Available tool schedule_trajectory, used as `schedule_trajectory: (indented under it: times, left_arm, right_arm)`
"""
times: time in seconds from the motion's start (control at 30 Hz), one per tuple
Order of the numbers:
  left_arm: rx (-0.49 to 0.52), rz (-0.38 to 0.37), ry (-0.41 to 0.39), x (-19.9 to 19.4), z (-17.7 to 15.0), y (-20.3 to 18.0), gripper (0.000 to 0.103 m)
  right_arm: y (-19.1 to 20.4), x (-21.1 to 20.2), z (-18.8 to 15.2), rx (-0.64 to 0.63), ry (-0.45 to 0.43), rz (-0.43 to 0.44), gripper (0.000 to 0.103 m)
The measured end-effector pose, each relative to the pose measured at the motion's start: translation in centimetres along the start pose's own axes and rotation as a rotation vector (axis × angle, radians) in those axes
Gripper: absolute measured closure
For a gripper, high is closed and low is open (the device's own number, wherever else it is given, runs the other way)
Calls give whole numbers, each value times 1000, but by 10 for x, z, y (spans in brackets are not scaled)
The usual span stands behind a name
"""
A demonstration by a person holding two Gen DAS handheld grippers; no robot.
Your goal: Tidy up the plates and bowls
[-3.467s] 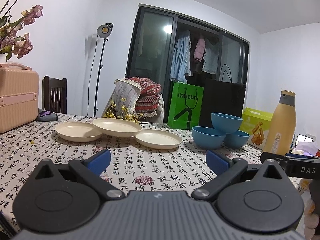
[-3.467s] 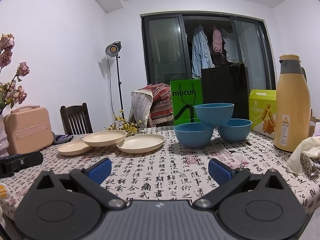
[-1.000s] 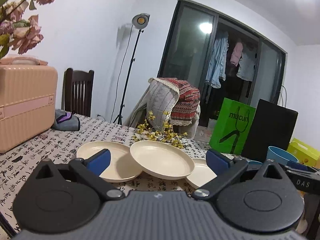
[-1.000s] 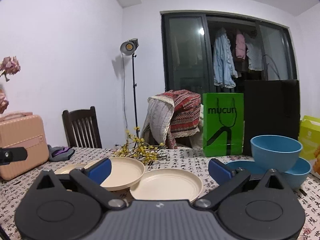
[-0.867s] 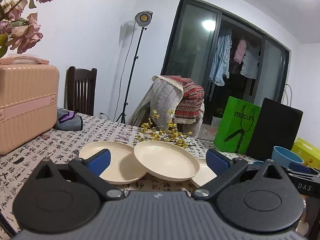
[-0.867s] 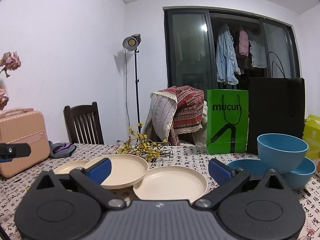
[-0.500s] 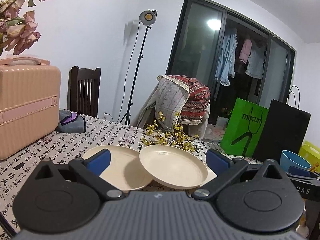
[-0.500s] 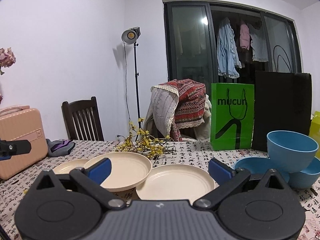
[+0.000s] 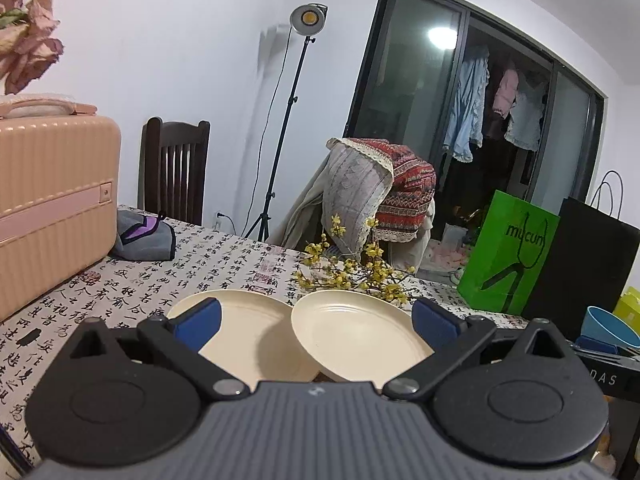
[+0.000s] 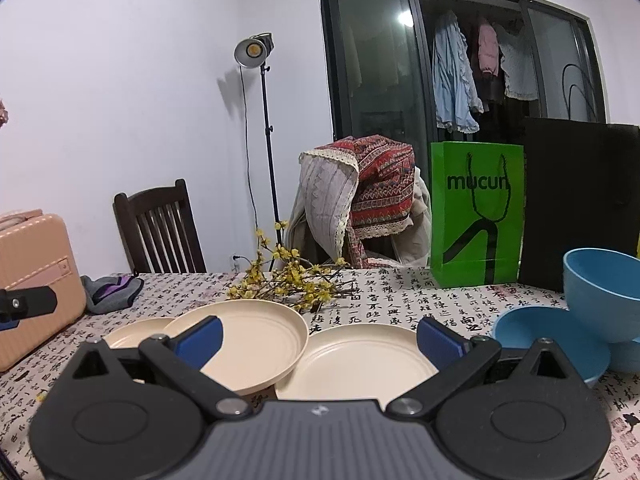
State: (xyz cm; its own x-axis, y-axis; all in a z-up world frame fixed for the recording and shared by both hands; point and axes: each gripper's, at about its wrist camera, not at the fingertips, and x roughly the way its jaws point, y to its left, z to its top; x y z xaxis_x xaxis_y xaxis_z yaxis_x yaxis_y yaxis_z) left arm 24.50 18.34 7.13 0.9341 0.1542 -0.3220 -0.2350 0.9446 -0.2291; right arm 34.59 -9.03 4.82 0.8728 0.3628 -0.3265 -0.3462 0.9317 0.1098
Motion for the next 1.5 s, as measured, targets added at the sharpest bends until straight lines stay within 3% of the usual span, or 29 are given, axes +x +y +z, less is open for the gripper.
schedule_trajectory:
  times: [0.97,1.2,1.5]
  left_arm:
    - [-29,70,103,111,21,4,0]
    - [-58,112,118,144,12,10,0]
    - [-71,122,151,166,-6,23,0]
  right_arm:
    - [12,106,13,33,76,-22,0]
    - [14,139,16,71,84,-35,0]
    - [16,161,-4,67,83,-6,0]
